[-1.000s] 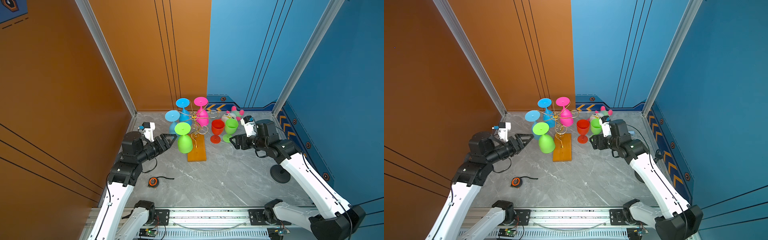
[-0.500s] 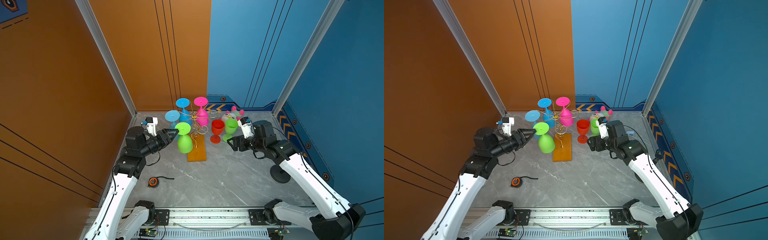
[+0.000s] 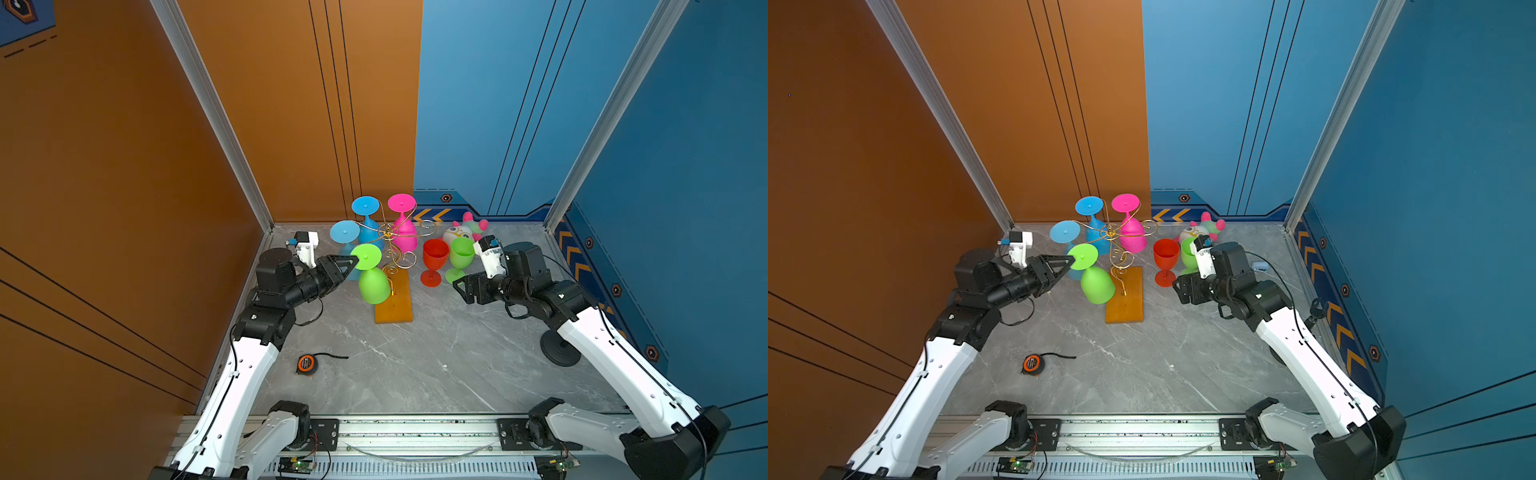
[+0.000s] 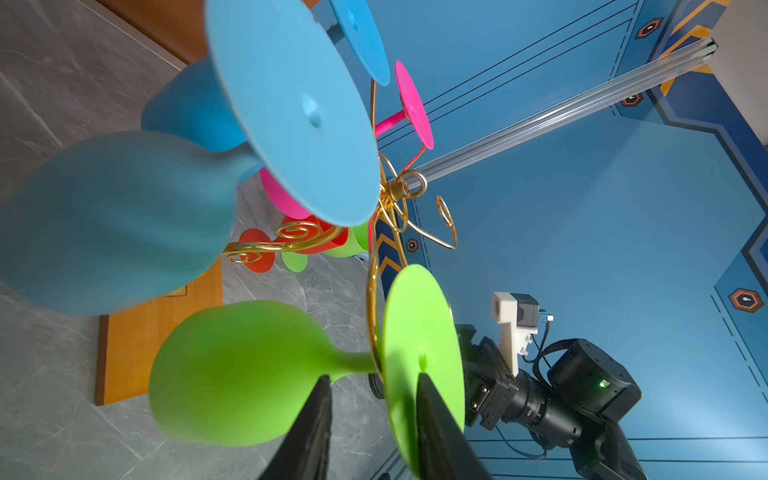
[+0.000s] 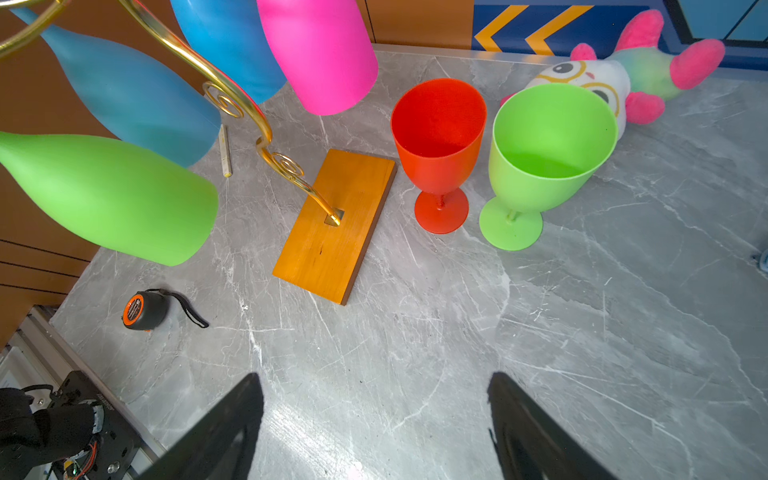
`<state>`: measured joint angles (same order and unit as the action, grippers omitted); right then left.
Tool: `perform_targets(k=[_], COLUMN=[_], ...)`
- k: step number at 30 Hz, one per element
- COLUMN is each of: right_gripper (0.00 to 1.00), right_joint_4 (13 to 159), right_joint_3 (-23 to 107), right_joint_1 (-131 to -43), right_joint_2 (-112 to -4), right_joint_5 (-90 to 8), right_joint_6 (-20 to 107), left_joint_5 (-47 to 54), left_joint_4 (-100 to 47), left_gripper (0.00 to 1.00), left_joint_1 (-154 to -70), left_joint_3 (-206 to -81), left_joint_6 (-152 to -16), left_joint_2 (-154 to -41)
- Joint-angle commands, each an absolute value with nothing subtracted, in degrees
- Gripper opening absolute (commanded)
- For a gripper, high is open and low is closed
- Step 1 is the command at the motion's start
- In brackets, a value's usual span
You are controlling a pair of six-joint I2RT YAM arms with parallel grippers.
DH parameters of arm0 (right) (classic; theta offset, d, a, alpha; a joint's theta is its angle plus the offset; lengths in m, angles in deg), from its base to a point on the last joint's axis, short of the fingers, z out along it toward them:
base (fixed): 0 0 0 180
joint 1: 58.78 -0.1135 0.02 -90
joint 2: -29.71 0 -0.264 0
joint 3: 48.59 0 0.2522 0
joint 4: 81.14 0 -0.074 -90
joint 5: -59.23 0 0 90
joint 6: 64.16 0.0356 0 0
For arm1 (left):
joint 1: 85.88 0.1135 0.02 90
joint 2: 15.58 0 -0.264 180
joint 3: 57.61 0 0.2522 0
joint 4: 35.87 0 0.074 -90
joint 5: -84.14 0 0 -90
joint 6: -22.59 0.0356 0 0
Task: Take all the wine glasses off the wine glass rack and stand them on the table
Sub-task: 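Close the left gripper on the foot of the lower green glass on the rack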
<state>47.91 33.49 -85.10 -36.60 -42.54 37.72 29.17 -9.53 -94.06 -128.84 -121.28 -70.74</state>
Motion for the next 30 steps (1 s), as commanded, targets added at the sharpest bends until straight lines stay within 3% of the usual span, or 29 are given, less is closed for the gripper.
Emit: perform_targets(k=[1, 30], right_gripper=[0.86, 0.86], right_joint_4=[49.2, 50.0], right_joint_3=[32.3, 30.7], right_joint_1=[-85.5, -85.7], right_joint_2=[-35.7, -34.1], right_joint_5=[-41.5, -41.2], right_joint_6=[38.5, 39.6], left_joint_5=[30.6, 31.7], left_joint_4=[-13.0, -16.6], left_gripper=[0.32, 0.07], left_joint_1=[-93.7, -93.8], left_joint_3=[-129.3, -129.2], left_joint_6=[-121.6, -125.0], left_joint_2=[-71.2, -71.8])
